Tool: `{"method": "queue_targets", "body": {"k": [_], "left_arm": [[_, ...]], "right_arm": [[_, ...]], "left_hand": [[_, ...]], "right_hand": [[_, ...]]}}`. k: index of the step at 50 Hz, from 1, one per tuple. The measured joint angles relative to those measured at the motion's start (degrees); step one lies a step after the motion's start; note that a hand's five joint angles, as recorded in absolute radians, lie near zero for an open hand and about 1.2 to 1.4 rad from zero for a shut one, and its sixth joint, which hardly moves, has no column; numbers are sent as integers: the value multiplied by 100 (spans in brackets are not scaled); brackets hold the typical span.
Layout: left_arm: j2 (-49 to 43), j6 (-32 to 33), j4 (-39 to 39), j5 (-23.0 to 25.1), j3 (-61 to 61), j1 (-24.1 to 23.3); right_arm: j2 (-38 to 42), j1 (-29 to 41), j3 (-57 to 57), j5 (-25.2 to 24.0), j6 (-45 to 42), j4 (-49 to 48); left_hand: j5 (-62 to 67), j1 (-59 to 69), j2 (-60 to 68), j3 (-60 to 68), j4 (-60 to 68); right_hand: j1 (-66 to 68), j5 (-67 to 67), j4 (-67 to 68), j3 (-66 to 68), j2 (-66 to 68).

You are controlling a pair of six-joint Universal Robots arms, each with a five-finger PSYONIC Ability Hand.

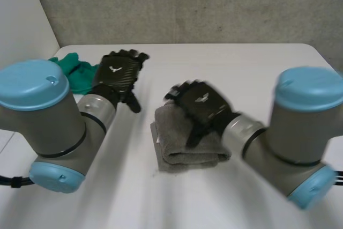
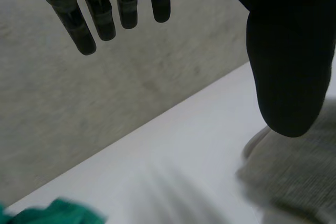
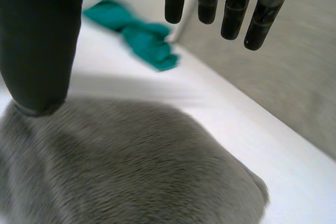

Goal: Fold the laundry.

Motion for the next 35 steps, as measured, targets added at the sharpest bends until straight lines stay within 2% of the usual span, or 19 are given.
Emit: {"method": "queue_targets", "body": {"k": [1, 4, 8, 13, 18, 22, 30, 35], "left_arm": [[-9, -38, 3, 38, 19, -23], [-140, -387, 6, 376, 222, -218], [-391, -666, -62, 625, 452, -386], [-821, -812, -270, 739, 736, -522], [-1418, -807, -812, 740, 1092, -588], [-1831, -604, -1364, 684, 1290, -573], [-1967, 60, -1641, 428, 1320, -520], [-1915, 321, -1645, 333, 1311, -532]], "right_arm": [[-41, -57, 8, -3, 158, 6], [-307, -524, 29, -40, 1443, 231], [-202, -722, -81, -40, 1855, 585], [231, -751, -313, 11, 1650, 915], [837, -699, -596, 116, 1288, 1124], [1357, -638, -848, 385, 973, 1201], [1553, -604, -964, 864, 262, 1216], [1464, -610, -960, 939, 32, 1217]], "left_hand": [[-1, 0, 0, 0, 0], [-1, 0, 0, 0, 0], [-1, 3, 0, 0, 0], [0, 13, 0, 0, 0], [-1, 17, 0, 0, 1], [0, 17, 0, 0, 0], [0, 16, 0, 0, -1], [0, 5, 0, 0, 0]], "right_hand": [[0, 0, 0, 0, 0], [0, 0, 0, 0, 0], [0, 0, 0, 0, 0], [0, 0, 0, 0, 0], [0, 0, 0, 0, 0], [0, 0, 0, 0, 0], [-66, -32, 0, 0, 0], [-66, -32, 0, 0, 0]]}}
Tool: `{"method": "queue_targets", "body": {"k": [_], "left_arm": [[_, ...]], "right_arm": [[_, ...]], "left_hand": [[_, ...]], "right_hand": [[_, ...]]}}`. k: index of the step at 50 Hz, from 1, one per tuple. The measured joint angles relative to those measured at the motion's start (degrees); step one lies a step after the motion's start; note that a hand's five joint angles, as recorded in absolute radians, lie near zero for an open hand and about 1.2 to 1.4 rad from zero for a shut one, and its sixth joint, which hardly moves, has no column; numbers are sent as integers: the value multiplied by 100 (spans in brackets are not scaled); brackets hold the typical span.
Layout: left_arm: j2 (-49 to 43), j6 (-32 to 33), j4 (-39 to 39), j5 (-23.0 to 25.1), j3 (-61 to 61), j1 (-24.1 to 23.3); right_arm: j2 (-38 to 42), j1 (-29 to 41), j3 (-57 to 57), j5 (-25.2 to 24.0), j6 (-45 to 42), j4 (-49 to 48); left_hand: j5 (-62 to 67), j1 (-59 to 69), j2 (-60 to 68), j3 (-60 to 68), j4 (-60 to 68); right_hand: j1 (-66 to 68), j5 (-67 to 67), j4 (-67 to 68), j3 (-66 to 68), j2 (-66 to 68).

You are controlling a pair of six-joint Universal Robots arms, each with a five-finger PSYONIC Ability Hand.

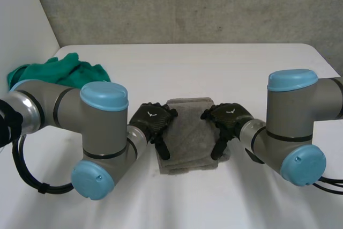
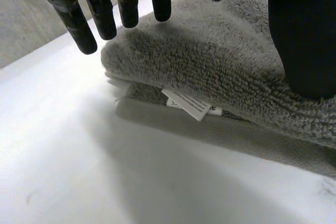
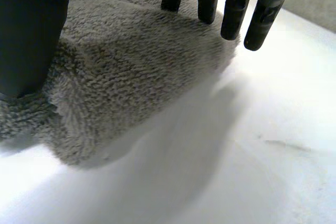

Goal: Fold the laundry.

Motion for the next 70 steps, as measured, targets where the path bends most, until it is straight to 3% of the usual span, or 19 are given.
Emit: {"method": "queue_targets", "body": {"k": [8, 15, 20, 22, 27, 32, 47, 66, 68, 70], "left_arm": [[324, 105, 19, 36, 8, -32], [1341, -70, 52, 319, -16, 52], [1794, -253, 42, 684, -47, 149], [2105, -468, -27, 1159, -71, 306], [2353, -793, -309, 1865, -78, 577], [2432, -957, -561, 2281, -72, 751], [2414, -976, -622, 2324, -91, 770], [2406, -980, -618, 2335, -123, 763], [2402, -981, -618, 2335, -133, 761], [2397, -982, -618, 2335, -141, 760]], "right_arm": [[-425, -61, 118, -25, -34, -40], [-1350, -394, 878, 26, 681, -379], [-1672, -784, 1391, 30, 1307, -505], [-1792, -1020, 1794, 11, 1736, -597], [-1785, -1111, 2229, -16, 2008, -706], [-1624, -1072, 2434, -56, 2087, -848], [-881, -535, 2046, -463, 2770, -1219], [-243, -26, 1304, -339, 2938, -1220], [-186, -22, 1242, -280, 2948, -1244], [-154, -24, 1191, -192, 2946, -1293]], "left_hand": [[-1, -5, 0, 0, 0], [-1, -5, 0, 0, 0], [-1, -5, 0, 0, 0], [-1, -5, 0, 0, 0], [-1, 2, 0, 0, 0], [-1, 3, 0, 0, 0], [-1, 3, 0, 0, 0], [-1, 3, 0, 0, 0], [-1, 3, 0, 0, -1], [-1, 2, 0, 0, 0]], "right_hand": [[0, 0, 0, 0, 0], [0, 0, 0, 0, 0], [0, 0, 0, 0, 0], [0, -1, 0, 0, 0], [0, 0, 0, 0, 0], [0, 0, 0, 0, 0], [0, 0, 0, 0, 0], [75, 69, 50, 91, 77], [1649, 1969, 2101, 2167, 2191], [2175, 2855, 3035, 2819, 3069]]}}
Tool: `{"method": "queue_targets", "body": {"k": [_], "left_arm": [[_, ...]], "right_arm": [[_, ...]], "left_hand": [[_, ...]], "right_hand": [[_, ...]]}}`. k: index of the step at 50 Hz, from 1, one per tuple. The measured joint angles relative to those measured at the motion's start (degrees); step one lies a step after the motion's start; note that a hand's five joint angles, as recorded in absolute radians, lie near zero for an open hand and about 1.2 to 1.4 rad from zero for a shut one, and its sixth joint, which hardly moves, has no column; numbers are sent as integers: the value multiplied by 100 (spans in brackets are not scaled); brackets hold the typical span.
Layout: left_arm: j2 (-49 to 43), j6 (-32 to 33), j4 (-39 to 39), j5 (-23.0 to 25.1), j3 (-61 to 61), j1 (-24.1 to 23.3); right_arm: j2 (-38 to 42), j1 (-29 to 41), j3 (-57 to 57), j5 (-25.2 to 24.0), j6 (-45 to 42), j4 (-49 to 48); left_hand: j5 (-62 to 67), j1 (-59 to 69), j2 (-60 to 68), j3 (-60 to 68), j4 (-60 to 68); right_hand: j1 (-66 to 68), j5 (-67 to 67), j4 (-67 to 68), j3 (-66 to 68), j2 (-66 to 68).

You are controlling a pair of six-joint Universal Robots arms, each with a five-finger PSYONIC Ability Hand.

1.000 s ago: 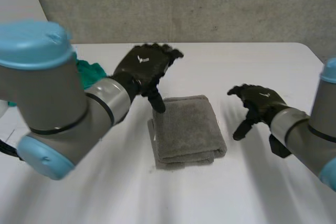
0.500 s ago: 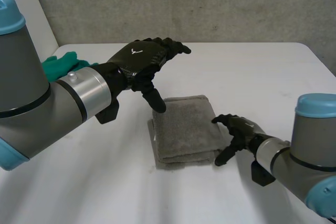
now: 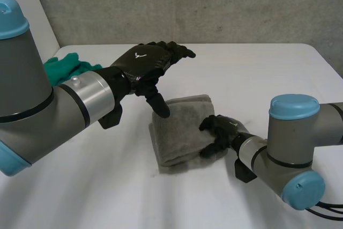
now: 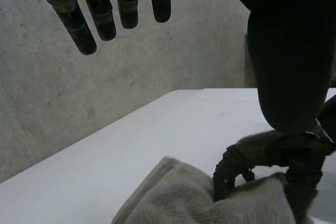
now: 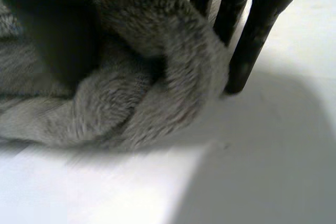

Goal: Fold the laundry.

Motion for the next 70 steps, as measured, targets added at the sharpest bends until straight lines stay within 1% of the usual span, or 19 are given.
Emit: {"method": "queue_targets", "body": {"k": [1, 4, 5, 8, 20, 28, 32, 35, 37, 39, 51, 60, 61, 62, 63, 64, 65, 67, 70], "left_arm": [[-1, 0, 0, 0, -2, 0], [-7, -1, 0, 0, -6, 0], [-14, -2, 0, 0, -9, 3], [-16, -2, 0, -1, -9, 4], [-45, -10, 0, -9, -12, 2], [-73, -11, 27, -9, -15, -2], [-103, -11, 39, -9, -13, -2], [-158, -11, 45, -9, -11, 1], [-170, -12, 44, -10, -11, 2], [-225, -22, 45, -14, -12, 7], [-397, -93, 44, -18, -17, 16], [-538, -110, 44, -18, -11, 23], [-548, -112, 44, -19, -11, 23], [-559, -115, 44, -19, -10, 24], [-575, -119, 44, -19, -9, 24], [-583, -121, 44, -19, -9, 24], [-590, -123, 44, -20, -8, 25], [-592, -125, 43, -22, -8, 28], [-574, -126, 40, -24, -9, 31]], "right_arm": [[7, -1, -10, 28, -2, -19], [20, -4, -53, 108, -17, -89], [53, -19, -207, 195, -69, -196], [83, -27, -296, 212, -102, -218], [1065, -515, -2485, 332, -1405, 255], [2180, -1066, -4649, 385, -1634, 830], [2813, -1387, -5856, 509, -1640, 1242], [3554, -1765, -7285, 694, -1704, 1664], [3632, -1812, -7435, 715, -1725, 1697], [4052, -2172, -8168, 888, -1944, 1732], [4258, -3213, -8312, 1299, -3105, 1134], [4316, -3479, -8249, 1364, -3443, 1094], [4330, -3483, -8242, 1362, -3472, 1129], [4335, -3482, -8237, 1361, -3485, 1154], [4346, -3473, -8227, 1356, -3517, 1239], [4349, -3467, -8223, 1354, -3532, 1290], [4330, -3458, -8213, 1349, -3545, 1401], [4240, -3443, -8183, 1334, -3562, 1689], [3991, -3433, -8020, 1292, -3600, 2256]], "left_hand": [[0, 0, 0, 0, 0], [0, 0, 0, 0, 0], [0, 0, 0, 0, 0], [0, 0, 0, 0, 0], [0, 0, 0, 0, 0], [0, 0, 0, 0, 0], [0, 0, 0, 0, 0], [0, 0, 0, 0, 0], [0, 0, 0, 0, 0], [0, 0, 0, 0, 0], [0, 3, 0, 0, 1], [0, 9, 0, 0, 1], [0, 9, 0, 0, 0], [0, 9, 0, 0, 0], [0, 9, 0, 0, 0], [0, 9, 0, 0, 0], [0, 9, 0, 0, 0], [0, 9, 0, 0, 0], [0, 9, 0, 0, 0]], "right_hand": [[659, 1163, 1270, 751, 773], [659, 1163, 1270, 751, 773], [1837, 2058, 2396, 2104, 1997], [1952, 2058, 2408, 2233, 2121], [2171, 2188, 2414, 2410, 2297], [2171, 2251, 2416, 2410, 2297], [2171, 2252, 2417, 2410, 2431], [2171, 2252, 2417, 2410, 2431], [2171, 2252, 2417, 2410, 2431], [2171, 2252, 2423, 2410, 2431], [2171, 2252, 2437, 2409, 2431], [2171, 2252, 2437, 2409, 2431], [1446, 1481, 1569, 1610, 1455], [1446, 1481, 1569, 1610, 1455], [-694, -724, -735, -676, -808], [-694, -724, -735, -676, -808], [-1540, -2077, -2199, -1965, -2224], [-2044, -2724, -2988, -2724, -2957], [-2087, -2788, -3023, -2810, -3049]]}}
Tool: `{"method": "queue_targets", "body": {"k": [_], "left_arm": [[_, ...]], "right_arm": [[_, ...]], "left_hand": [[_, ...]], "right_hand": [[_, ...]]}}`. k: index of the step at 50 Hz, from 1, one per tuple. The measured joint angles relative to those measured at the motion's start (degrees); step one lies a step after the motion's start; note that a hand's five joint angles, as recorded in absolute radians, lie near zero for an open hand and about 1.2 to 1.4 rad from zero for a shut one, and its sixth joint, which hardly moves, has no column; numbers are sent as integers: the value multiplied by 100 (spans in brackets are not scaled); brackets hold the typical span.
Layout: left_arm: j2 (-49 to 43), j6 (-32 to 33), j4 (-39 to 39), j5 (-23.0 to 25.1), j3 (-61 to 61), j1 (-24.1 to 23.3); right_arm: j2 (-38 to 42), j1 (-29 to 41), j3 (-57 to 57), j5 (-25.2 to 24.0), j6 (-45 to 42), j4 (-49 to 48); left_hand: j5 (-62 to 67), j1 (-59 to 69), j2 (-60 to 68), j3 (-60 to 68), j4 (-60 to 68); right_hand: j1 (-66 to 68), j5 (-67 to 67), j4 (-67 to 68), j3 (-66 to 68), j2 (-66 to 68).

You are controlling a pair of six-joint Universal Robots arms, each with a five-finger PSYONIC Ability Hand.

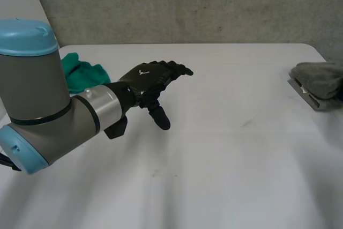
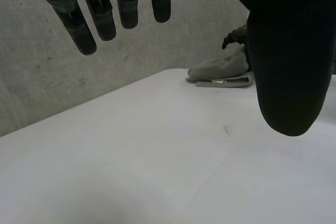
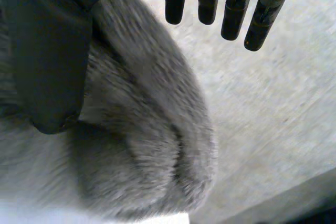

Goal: Fold the laundry.

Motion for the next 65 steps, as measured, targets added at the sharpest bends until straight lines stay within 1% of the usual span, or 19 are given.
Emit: {"method": "queue_targets", "body": {"k": [6, 10, 16, 20, 23, 28, 30, 32, 33, 34, 37, 38, 40, 41, 43, 48, 49, 59, 65], "left_arm": [[72, 0, -4, -3, -9, 3], [174, 6, -2, -15, -23, 3], [377, 25, 26, -124, -40, 4], [632, 55, 311, -394, -48, 55], [695, 61, 437, -461, -55, 96], [927, 128, 1195, -655, -85, 542], [948, 151, 1347, -669, -77, 714], [940, 206, 1601, -664, -30, 1150], [940, 206, 1601, -664, -30, 1150], [836, 275, 1749, -633, 63, 1601], [671, 355, 1796, -589, 165, 1880], [370, 508, 1812, -489, 326, 2196], [306, 542, 1814, -462, 362, 2253], [-146, 793, 1804, -258, 583, 2591], [-634, 1075, 1798, -1, 826, 2890], [-1377, 1477, 1803, 370, 1179, 3242], [-1964, 1739, 1844, 626, 1473, 3463], [-3403, 1962, 2517, 1049, 2333, 3815], [-3779, 1958, 2712, 1073, 2636, 3819]], "right_arm": [[-672, -20, 716, -22, -275, 871], [-1227, -158, 1349, 56, -570, 1019], [-2009, -407, 2003, 135, -1099, 792], [-2815, -505, 2298, 178, -1766, 215], [-2973, -484, 2331, 176, -1851, 68], [-3542, 10, 2558, 7, -1708, -587], [-3719, 347, 2758, -184, -1484, -821], [-3989, 849, 3176, -550, -1130, -1108], [-3989, 849, 3176, -550, -1130, -1108], [-4253, 1267, 3646, -902, -834, -1316], [-4430, 1542, 4006, -1120, -692, -1425], [-4611, 1892, 4469, -1329, -595, -1542], [-4633, 1943, 4534, -1353, -586, -1558], [-4682, 2062, 4684, -1402, -572, -1592], [-4868, 2718, 5523, -1549, -574, -1777], [-4913, 3039, 6033, -1559, -607, -1853], [-4926, 3178, 6394, -1546, -630, -1877], [-4943, 3137, 7243, -1524, -649, -1902], [-5025, 3086, 7637, -1563, -654, -2010]], "left_hand": [[0, 0, 0, 0, 0], [0, -1, 0, 0, 0], [0, -16, 0, 0, 0], [0, -16, 0, 0, 0], [0, -15, 0, 0, 0], [0, -2, 0, 0, 0], [0, -10, 0, 0, 0], [0, -13, 0, 0, 0], [0, -13, 0, 0, 0], [0, -13, 0, 0, 0], [0, -11, 0, 0, 0], [0, -10, 0, 0, 0], [0, -10, 0, 0, 0], [0, -4, 0, 0, 2], [0, 1, 0, 0, 4], [31, 53, 54, 41, 50], [239, 417, 308, 267, 318], [537, 650, 577, 532, 621], [572, 683, 631, 572, 648]], "right_hand": [[0, -12, 0, 0, 0], [0, -37, 0, 0, 0], [0, -37, 0, 0, 0], [0, -37, 0, 0, 0], [0, -37, 0, 0, 0], [0, -37, 0, 0, 0], [0, -37, 0, 0, 0], [0, -37, 0, 0, 0], [0, -37, 0, 0, 0], [0, -37, 0, 0, 0], [0, -57, 0, 0, 0], [0, -58, 0, 0, 0], [0, -58, 0, 0, 0], [0, -59, 0, 0, 0], [0, -58, 0, 0, 0], [0, -58, 0, 0, 0], [0, -58, 0, 0, 0], [0, -58, 0, 0, 0], [0, -58, 0, 0, 0]]}}
